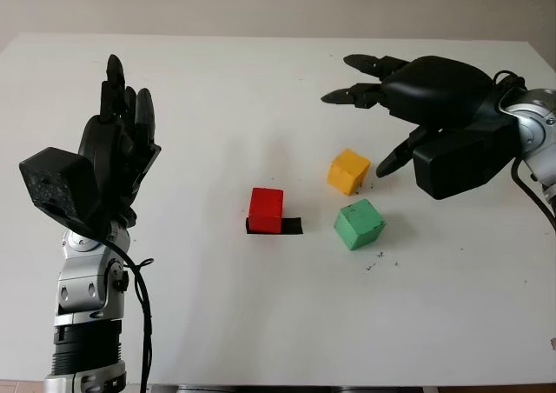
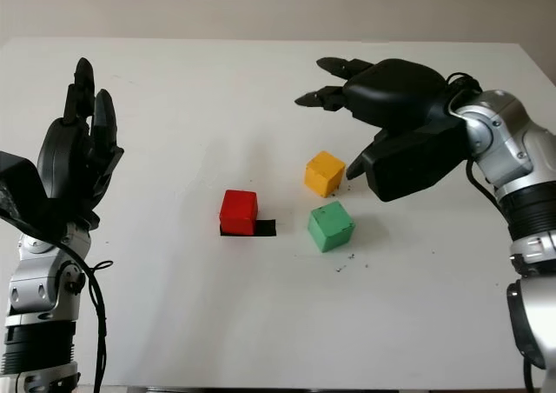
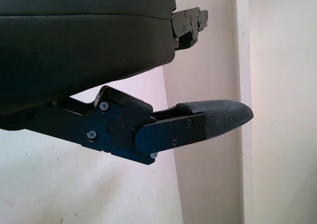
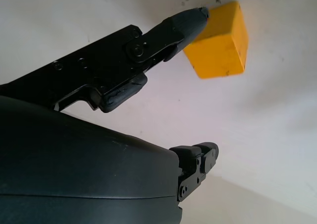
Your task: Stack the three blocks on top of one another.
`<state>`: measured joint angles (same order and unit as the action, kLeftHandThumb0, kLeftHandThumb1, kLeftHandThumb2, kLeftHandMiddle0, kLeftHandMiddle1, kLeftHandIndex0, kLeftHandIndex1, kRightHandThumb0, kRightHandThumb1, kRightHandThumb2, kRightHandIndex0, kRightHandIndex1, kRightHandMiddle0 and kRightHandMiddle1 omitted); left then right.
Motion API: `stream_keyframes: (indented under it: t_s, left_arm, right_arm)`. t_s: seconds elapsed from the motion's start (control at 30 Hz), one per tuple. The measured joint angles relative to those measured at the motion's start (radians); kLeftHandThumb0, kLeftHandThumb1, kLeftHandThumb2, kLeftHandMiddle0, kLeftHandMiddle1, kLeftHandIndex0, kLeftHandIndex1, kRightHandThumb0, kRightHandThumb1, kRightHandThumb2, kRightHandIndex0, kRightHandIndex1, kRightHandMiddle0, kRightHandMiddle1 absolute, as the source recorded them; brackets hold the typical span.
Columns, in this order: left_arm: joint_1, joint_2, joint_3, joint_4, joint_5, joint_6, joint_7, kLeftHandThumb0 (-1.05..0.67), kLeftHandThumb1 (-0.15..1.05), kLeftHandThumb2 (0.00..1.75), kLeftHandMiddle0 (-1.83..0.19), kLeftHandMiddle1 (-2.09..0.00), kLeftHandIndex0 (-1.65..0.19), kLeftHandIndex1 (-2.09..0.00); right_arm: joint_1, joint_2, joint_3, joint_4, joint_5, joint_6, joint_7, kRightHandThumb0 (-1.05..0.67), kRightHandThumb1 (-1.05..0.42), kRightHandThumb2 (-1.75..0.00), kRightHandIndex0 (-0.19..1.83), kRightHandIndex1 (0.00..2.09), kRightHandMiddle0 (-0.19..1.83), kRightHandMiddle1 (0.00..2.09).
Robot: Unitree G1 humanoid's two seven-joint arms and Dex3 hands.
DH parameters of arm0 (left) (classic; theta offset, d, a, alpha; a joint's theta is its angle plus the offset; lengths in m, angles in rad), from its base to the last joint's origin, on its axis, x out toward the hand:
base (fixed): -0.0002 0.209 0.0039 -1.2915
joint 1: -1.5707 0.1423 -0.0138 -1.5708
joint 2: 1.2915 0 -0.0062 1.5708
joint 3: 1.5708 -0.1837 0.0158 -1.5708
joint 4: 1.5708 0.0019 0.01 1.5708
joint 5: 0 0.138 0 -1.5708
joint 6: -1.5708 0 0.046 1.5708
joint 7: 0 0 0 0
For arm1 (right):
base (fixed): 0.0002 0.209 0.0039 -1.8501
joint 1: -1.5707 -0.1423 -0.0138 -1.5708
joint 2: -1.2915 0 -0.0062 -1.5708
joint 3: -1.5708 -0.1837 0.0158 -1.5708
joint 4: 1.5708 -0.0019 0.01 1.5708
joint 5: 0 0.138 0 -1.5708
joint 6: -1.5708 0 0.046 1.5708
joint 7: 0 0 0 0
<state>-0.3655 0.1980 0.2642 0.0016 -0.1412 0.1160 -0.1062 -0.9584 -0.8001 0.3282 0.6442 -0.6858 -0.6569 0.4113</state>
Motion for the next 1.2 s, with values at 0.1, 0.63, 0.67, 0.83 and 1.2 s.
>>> stream_keyframes:
  t_s: [0.1, 0.63, 0.67, 0.83, 1.2]
  left_arm:
    - [0.0, 0.0, -0.009, -0.002, 0.0, 0.0, 0.001, -0.71, 1.05, 0.63, 0.19, 0.0, 0.19, 0.0]
    - [0.012, 0.002, -0.021, -0.021, 0.004, 0.027, 0.005, -0.74, 1.05, 0.6, 0.19, 0.0, 0.19, 0.0]
    - [0.014, 0.002, -0.023, -0.023, 0.005, 0.028, 0.006, -0.75, 1.05, 0.59, 0.19, 0.0, 0.19, 0.0]
    - [0.018, 0.002, -0.026, -0.027, 0.011, 0.03, 0.019, -0.75, 1.05, 0.59, 0.19, 0.0, 0.19, 0.0]
    - [0.022, 0.002, -0.03, -0.027, 0.011, 0.032, 0.02, -0.75, 1.05, 0.57, 0.19, 0.0, 0.19, 0.0]
  right_arm:
    - [-0.01, 0.006, 0.027, 0.034, -0.019, -0.025, -0.012, -0.61, -0.83, -0.06, -0.04, 0.06, 0.3, 0.12]
    - [-0.028, 0.039, 0.123, 0.21, -0.119, -0.113, -0.217, -0.52, -0.85, -0.06, 0.02, 0.06, 0.38, 0.12]
    - [-0.029, 0.044, 0.129, 0.22, -0.127, -0.113, -0.232, -0.52, -0.86, -0.06, 0.02, 0.06, 0.4, 0.12]
    - [-0.038, 0.056, 0.154, 0.263, -0.147, -0.123, -0.296, -0.51, -0.87, -0.06, 0.04, 0.07, 0.44, 0.13]
    - [-0.06, 0.066, 0.199, 0.341, -0.198, -0.157, -0.427, -0.43, -0.96, -0.06, 0.14, 0.07, 0.6, 0.47]
